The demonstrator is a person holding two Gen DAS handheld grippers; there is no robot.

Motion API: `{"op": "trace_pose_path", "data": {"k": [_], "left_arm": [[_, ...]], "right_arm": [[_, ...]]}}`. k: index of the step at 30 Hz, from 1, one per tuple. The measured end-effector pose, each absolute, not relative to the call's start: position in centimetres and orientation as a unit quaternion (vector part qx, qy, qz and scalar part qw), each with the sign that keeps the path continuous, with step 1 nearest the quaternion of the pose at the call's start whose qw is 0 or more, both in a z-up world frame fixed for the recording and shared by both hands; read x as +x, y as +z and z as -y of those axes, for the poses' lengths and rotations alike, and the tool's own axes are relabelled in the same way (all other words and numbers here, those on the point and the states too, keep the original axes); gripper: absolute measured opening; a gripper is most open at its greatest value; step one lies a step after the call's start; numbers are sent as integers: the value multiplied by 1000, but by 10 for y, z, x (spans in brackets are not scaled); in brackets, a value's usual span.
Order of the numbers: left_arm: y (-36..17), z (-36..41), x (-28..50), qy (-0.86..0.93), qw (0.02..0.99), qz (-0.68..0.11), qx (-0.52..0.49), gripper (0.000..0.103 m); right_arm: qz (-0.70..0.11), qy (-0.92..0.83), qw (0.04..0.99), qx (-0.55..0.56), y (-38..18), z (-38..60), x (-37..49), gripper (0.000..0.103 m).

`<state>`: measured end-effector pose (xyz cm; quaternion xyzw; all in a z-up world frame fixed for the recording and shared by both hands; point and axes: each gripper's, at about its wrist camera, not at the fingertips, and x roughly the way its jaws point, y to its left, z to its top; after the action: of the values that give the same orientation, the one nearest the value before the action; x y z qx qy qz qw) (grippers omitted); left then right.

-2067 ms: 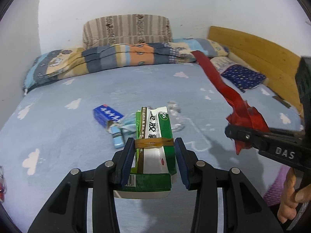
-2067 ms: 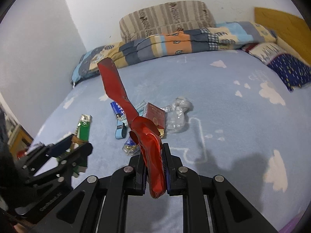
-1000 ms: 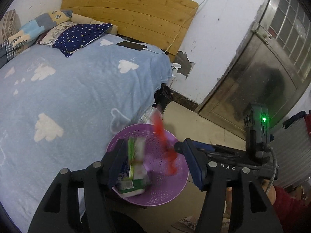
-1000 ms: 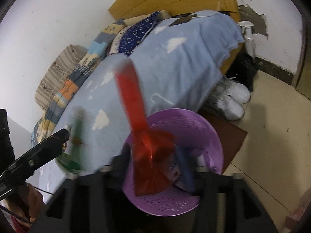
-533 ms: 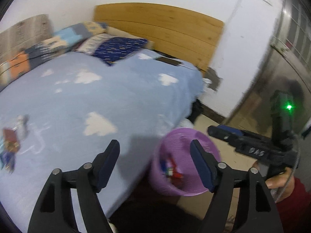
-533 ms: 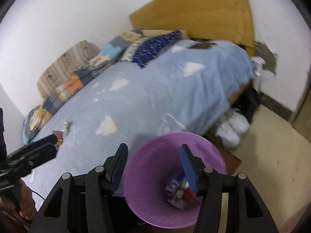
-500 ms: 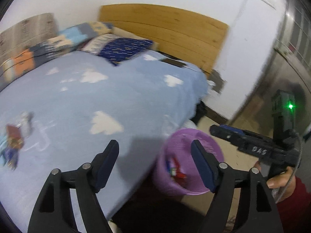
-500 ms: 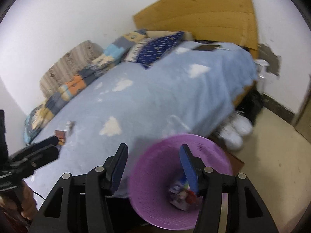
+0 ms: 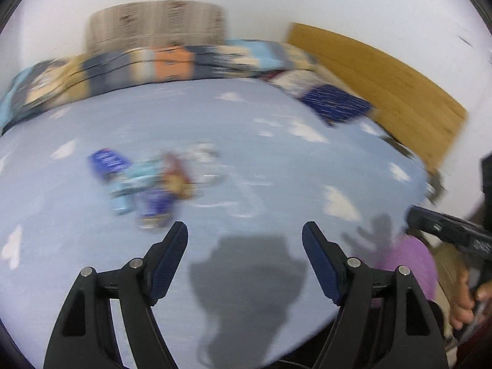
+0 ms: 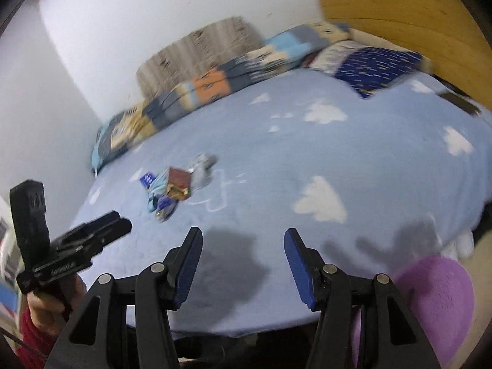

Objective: Collect trash
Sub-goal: 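Grasp the red cigarette box with the right gripper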

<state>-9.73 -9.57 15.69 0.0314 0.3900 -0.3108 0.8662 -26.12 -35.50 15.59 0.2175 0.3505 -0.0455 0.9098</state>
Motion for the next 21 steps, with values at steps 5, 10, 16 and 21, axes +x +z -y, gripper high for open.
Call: {"op": "trace_pose_path", "data": {"k": [5,10,16,21], "left_arm": [[135,25,-48,-224,885,-408,-13,76],[132,-11,-25,-190,887,-416,-58,76],[131,-34,-17,-146,895,-414,-76,76],[130,-43,-6,-131,898,-411,-90,76]], "right_arm": [[-391,-7,904,174,152,302,-183,59],[-429,27,896,114,133,246,-91,58],[-457,12,886,83,96,199,11,58],[-480,-21,875,63,67,185,64,55]]}}
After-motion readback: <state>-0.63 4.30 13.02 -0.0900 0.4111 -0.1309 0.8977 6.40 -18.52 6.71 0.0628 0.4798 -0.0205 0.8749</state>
